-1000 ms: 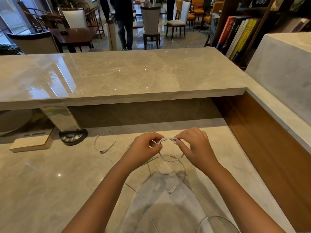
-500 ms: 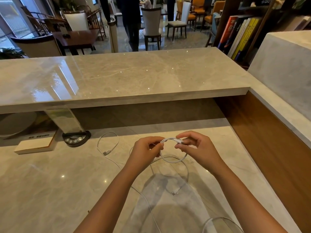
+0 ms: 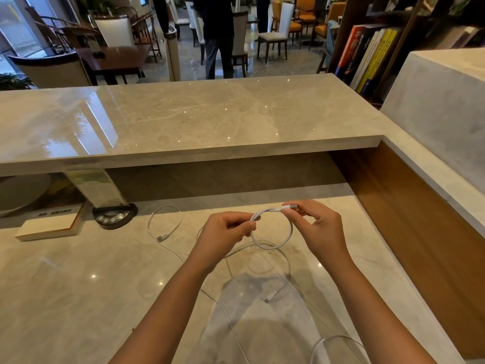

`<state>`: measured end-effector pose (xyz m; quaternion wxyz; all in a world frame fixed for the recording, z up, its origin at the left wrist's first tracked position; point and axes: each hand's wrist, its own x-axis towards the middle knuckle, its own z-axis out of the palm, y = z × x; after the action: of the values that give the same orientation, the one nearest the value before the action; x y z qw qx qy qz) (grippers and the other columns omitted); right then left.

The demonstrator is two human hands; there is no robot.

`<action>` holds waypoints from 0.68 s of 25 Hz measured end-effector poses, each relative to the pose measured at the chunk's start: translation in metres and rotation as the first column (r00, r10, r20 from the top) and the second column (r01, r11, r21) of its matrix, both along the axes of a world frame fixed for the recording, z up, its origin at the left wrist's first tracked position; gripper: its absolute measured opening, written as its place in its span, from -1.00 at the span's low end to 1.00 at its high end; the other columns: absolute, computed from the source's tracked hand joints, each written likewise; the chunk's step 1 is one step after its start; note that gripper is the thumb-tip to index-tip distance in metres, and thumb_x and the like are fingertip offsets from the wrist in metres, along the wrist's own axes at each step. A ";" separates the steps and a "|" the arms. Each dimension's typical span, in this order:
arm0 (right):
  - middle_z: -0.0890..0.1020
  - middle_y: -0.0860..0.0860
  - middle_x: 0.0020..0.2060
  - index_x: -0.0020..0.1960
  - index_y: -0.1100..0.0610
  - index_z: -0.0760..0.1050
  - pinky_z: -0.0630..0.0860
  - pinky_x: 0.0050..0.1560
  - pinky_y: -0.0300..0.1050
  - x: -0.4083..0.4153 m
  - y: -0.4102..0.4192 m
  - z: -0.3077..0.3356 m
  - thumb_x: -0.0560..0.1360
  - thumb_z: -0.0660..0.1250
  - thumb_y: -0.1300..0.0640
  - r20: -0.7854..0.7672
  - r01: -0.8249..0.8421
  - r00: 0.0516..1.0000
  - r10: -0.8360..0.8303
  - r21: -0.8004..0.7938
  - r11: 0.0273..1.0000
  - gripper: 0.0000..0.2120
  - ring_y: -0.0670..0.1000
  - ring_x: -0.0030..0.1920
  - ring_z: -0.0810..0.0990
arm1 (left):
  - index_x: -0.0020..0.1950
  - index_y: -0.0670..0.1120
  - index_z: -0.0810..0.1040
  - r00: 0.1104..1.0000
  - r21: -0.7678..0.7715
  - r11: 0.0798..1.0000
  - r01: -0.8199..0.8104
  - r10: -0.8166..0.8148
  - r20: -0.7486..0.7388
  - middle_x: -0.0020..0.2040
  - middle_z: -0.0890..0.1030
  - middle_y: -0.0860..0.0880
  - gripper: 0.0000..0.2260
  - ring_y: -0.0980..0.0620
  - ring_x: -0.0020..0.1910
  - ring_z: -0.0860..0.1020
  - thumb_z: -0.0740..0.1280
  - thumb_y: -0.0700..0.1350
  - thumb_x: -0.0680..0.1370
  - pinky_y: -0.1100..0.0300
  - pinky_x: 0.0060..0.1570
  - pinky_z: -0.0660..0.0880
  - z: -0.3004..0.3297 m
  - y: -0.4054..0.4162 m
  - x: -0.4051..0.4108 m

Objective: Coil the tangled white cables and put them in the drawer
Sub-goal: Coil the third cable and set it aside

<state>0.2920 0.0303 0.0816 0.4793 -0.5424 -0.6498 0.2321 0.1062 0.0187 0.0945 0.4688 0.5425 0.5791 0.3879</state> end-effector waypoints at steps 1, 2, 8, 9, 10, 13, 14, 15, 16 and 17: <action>0.60 -0.15 -0.22 -0.07 0.12 0.63 0.44 -0.17 -0.52 0.000 0.000 -0.001 0.42 0.42 0.18 -0.008 0.008 1.000 -0.008 0.010 1.000 -0.90 -0.31 -0.15 0.56 | -0.10 0.03 0.68 0.999 0.024 1.000 0.000 0.001 -0.041 -0.29 0.65 0.11 -0.87 0.25 -0.34 0.54 0.36 -0.17 0.50 0.43 -0.32 0.46 0.001 0.000 0.001; 0.60 -0.16 -0.23 -0.09 0.09 0.62 0.45 -0.18 -0.51 0.001 0.000 -0.001 0.42 0.42 0.17 -0.020 0.009 1.000 -0.009 0.013 1.000 -0.92 -0.29 -0.14 0.56 | -0.14 -0.01 0.69 0.997 0.051 0.999 0.008 -0.004 -0.083 -0.31 0.64 0.13 -0.89 0.27 -0.37 0.52 0.37 -0.16 0.49 0.45 -0.34 0.44 0.001 0.000 0.003; 0.64 -0.09 -0.29 -0.16 0.01 0.59 0.51 -0.23 -0.40 0.002 0.003 0.005 0.46 0.36 0.21 -0.196 -0.063 0.979 0.049 -0.069 0.996 -0.88 -0.16 -0.24 0.60 | -0.12 -0.13 0.68 0.986 -0.125 0.991 0.057 -0.036 0.165 -0.30 0.64 0.05 -0.80 0.19 -0.40 0.45 0.26 -0.16 0.57 0.34 -0.38 0.38 0.008 0.003 0.006; 0.64 -0.09 -0.29 -0.17 -0.01 0.59 0.52 -0.23 -0.39 0.002 0.004 0.009 0.47 0.35 0.22 -0.237 -0.088 0.969 0.064 -0.088 0.992 -0.86 -0.16 -0.26 0.60 | -0.09 -0.15 0.66 0.959 -0.196 0.971 0.135 -0.078 0.273 -0.30 0.63 0.02 -0.79 0.17 -0.38 0.47 0.23 -0.18 0.58 0.32 -0.36 0.39 0.009 0.002 0.004; 0.64 -0.08 -0.30 -0.17 -0.02 0.58 0.53 -0.23 -0.39 0.002 0.005 0.012 0.47 0.35 0.23 -0.275 -0.110 0.958 0.076 -0.108 0.988 -0.84 -0.17 -0.27 0.60 | -0.07 -0.15 0.65 0.938 -0.234 0.951 0.202 -0.118 0.326 -0.28 0.64 0.00 -0.79 0.15 -0.35 0.50 0.22 -0.18 0.59 0.31 -0.32 0.44 0.010 0.002 0.002; 0.66 -0.06 -0.27 -0.15 0.00 0.60 0.56 -0.20 -0.34 0.000 0.007 0.015 0.47 0.35 0.23 -0.384 -0.153 0.920 0.080 -0.161 0.975 -0.86 -0.15 -0.26 0.62 | -0.08 -0.14 0.64 0.924 -0.224 0.939 0.262 -0.177 0.338 -0.17 0.69 -0.05 -0.78 0.03 -0.13 0.64 0.20 -0.19 0.59 0.20 -0.01 0.57 0.009 0.001 0.002; 0.66 -0.05 -0.26 -0.13 0.01 0.60 0.57 -0.19 -0.31 -0.002 0.007 0.016 0.48 0.34 0.22 -0.409 -0.159 0.909 0.075 -0.176 0.972 -0.88 -0.12 -0.24 0.62 | -0.08 -0.14 0.64 0.921 -0.204 0.947 0.248 -0.166 0.352 -0.15 0.69 -0.06 -0.78 0.01 -0.07 0.65 0.20 -0.19 0.59 0.18 0.03 0.57 0.009 0.001 0.003; 0.66 -0.05 -0.25 -0.11 0.02 0.60 0.58 -0.17 -0.29 -0.003 0.008 0.016 0.48 0.33 0.21 -0.426 -0.157 0.902 0.065 -0.185 0.970 -0.88 -0.11 -0.23 0.63 | -0.07 -0.14 0.63 0.910 -0.185 0.955 0.231 -0.145 0.388 -0.17 0.69 -0.06 -0.78 0.00 -0.08 0.66 0.19 -0.20 0.59 0.19 0.01 0.57 0.009 0.001 0.004; 0.66 -0.06 -0.23 -0.09 0.01 0.59 0.58 -0.16 -0.27 -0.006 0.009 0.016 0.49 0.32 0.19 -0.447 -0.156 0.893 0.053 -0.197 0.968 -0.88 -0.09 -0.21 0.63 | -0.05 -0.15 0.61 0.890 -0.168 0.963 0.212 -0.119 0.439 -0.22 0.68 -0.05 -0.79 0.00 -0.12 0.66 0.18 -0.21 0.59 0.19 -0.02 0.58 0.009 0.001 0.005; 0.66 -0.05 -0.19 -0.04 -0.01 0.58 0.59 -0.14 -0.25 -0.007 0.009 0.014 0.51 0.30 0.17 -0.480 -0.164 0.876 0.042 -0.214 0.963 -0.88 -0.07 -0.18 0.64 | -0.04 -0.16 0.60 0.860 -0.156 0.969 0.191 -0.089 0.503 -0.27 0.66 -0.04 -0.79 0.01 -0.18 0.66 0.17 -0.22 0.59 0.20 -0.05 0.59 0.009 0.001 0.005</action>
<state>0.2846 0.0396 0.0957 0.5380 -0.4898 -0.5074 0.4617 0.1113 0.0198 0.1030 0.6799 0.4167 0.4355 0.4177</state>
